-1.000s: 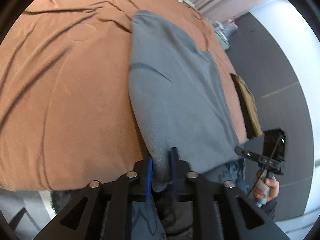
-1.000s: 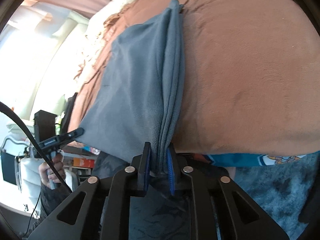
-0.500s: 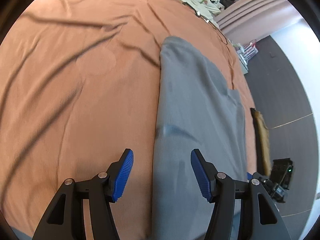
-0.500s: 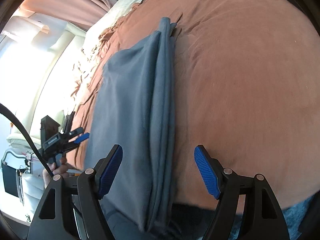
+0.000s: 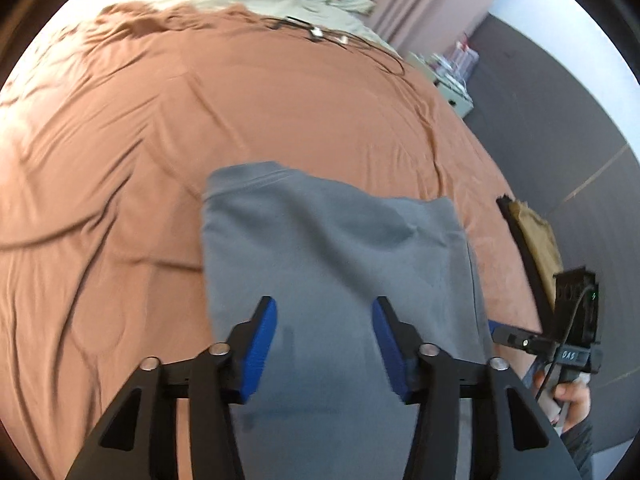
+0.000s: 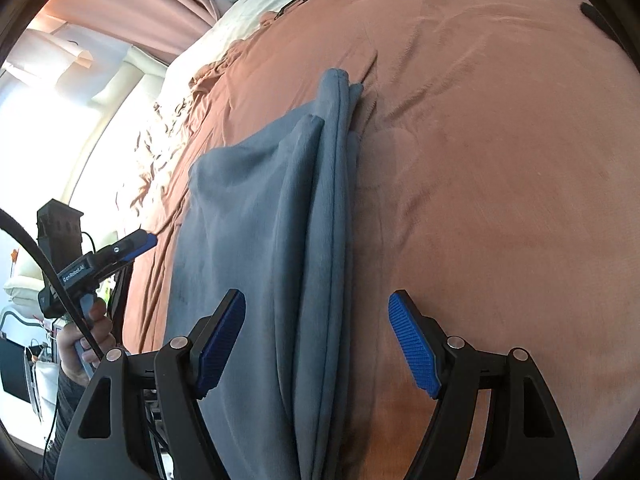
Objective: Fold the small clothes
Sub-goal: 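Open both grippers and move them to the shirt's folded end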
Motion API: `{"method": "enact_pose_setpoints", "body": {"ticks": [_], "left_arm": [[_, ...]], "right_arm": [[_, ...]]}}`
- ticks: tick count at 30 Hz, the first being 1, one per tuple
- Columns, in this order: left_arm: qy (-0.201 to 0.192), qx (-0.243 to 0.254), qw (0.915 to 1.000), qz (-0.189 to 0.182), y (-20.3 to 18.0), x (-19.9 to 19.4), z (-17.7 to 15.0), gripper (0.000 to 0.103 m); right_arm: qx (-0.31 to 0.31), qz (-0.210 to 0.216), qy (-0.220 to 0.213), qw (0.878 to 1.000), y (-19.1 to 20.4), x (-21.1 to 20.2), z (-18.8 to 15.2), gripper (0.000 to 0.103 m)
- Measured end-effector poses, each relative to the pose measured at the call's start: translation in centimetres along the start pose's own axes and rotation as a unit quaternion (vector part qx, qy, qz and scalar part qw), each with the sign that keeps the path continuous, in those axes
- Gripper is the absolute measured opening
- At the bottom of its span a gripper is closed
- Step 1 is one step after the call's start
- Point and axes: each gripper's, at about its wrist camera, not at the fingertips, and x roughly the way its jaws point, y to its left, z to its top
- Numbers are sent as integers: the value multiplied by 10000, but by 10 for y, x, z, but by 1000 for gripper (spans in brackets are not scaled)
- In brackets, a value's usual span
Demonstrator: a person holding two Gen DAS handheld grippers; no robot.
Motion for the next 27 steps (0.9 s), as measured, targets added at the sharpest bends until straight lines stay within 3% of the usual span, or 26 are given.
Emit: {"method": "enact_pose_setpoints", "body": {"ticks": [3,15,19,27], "left_arm": [[127,211,9997,68,-11,17,10,37],[398,607,9967,370,-32,75,43,37],[464,546,9961,515,-32,95,52,37],[365,439,9931,1025,-38,122,71,37]], "right_arm": [[-14,38,44,10000,-2,9,8,73],[68,403,10,9992,-18,31,30,73],[98,443,-13,9990,-25,33,33,67],[148,522,-7,9985,-29,36,40,67]]}}
